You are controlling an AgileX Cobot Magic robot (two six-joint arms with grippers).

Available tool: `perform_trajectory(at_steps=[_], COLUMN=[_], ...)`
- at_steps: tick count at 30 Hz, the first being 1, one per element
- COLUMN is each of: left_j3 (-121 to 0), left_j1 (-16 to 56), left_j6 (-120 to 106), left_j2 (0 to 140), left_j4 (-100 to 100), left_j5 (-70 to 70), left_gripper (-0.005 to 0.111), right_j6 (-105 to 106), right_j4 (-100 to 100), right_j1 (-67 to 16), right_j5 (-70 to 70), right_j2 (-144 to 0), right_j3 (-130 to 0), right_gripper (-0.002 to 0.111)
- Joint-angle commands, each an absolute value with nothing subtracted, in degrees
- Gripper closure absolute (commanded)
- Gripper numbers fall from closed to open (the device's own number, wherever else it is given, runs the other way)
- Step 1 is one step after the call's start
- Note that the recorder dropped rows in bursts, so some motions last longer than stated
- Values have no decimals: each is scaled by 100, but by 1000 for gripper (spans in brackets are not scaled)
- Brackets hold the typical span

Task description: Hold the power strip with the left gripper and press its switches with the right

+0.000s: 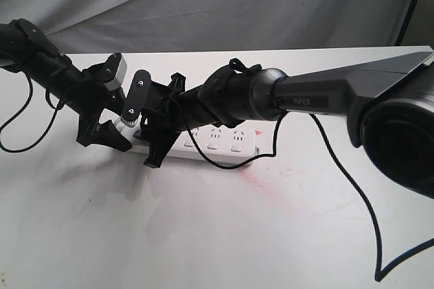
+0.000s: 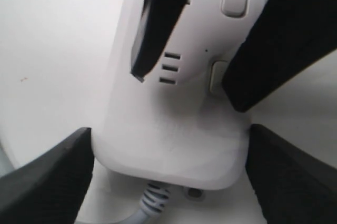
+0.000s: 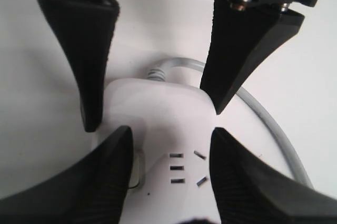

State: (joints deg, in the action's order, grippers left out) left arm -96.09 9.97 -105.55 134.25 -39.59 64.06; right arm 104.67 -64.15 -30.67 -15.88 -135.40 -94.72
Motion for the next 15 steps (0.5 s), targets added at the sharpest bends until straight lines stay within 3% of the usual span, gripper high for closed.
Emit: perform_trajectory(at_steps=[1,15], left_j3=[-9629,-9629], left_j1=[1034,1034], left_j6=[-10505,-10505], left_j2=[13430,13430], left_j4=[-4001,-4001], left_j5=[6294,6294], left_gripper=[37,37], right_j6=[10631,10641], right_j4=[-6200,-6200], right_j1=[-3052,-3064], right_j5=[-1566,-1566], right_j2=[-13639,-13811], right_j3=[-9231,-9242], right_gripper=[64,64])
